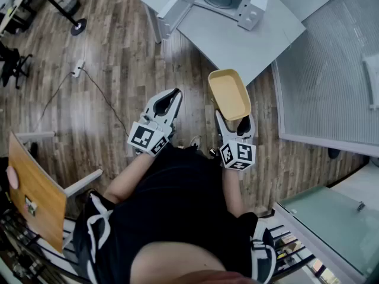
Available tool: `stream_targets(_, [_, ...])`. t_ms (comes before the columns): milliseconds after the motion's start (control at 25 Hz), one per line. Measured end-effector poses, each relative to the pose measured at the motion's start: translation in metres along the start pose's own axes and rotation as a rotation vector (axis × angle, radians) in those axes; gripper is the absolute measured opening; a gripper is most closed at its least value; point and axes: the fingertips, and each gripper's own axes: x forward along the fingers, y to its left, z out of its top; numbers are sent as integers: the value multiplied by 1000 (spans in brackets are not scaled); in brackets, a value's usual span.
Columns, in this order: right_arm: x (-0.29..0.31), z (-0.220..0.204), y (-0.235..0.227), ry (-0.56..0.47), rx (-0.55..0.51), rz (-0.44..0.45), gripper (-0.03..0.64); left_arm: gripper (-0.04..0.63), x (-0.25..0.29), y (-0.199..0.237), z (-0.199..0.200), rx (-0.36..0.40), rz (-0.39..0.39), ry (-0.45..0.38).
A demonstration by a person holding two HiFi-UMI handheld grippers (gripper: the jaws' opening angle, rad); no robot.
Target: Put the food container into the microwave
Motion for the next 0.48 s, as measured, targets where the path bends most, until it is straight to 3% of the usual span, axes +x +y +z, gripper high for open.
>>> stream_targets(480, [0,-5,5,0,4,0,486,43,-5,1,-3,-6,-3,2])
